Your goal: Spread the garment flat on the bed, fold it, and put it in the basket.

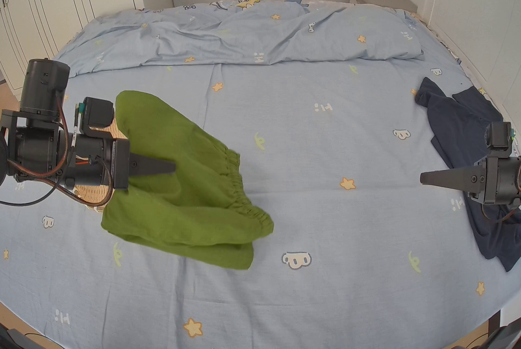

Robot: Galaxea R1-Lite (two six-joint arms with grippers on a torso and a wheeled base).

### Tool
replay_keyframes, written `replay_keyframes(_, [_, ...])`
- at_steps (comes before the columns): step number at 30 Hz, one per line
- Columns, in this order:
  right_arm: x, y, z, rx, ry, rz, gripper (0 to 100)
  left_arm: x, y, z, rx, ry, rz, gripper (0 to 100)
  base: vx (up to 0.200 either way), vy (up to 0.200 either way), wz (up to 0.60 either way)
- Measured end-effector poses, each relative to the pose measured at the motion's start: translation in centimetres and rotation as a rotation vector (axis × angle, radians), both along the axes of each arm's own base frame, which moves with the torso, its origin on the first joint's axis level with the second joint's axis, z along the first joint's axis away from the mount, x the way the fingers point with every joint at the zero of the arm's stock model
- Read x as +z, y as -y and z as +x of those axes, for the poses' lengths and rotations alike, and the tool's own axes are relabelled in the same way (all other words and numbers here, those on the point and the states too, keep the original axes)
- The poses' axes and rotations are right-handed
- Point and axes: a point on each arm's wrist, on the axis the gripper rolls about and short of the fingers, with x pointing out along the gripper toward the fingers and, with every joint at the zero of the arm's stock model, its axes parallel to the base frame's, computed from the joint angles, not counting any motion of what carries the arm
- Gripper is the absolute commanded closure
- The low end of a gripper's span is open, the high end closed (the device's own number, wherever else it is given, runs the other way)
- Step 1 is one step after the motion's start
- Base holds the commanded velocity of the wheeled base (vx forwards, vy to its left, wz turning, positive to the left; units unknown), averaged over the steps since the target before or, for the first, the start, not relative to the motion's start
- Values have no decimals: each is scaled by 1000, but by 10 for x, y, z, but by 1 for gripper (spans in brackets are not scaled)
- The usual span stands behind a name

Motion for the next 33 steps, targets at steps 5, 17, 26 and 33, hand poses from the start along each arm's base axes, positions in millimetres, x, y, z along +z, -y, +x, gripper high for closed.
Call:
replay_keyframes(5, [-1,-1,0,3,-1,-1,0,15,0,1,2,188,-50,100,0,0,0])
replay_keyframes(17, [-3,-1,0,-7,-3,-13,0,42,-17,13,89,545,-141,100,0,0,0])
replay_keyframes(26, [-3,-2,0,-8,-2,-15,0,39,-64,41,290,623,-170,100,0,0,0])
replay_keyframes(33, [-3,-1,0,-9,0,-14,0,29,-90,60,378,627,-151,100,0,0,0])
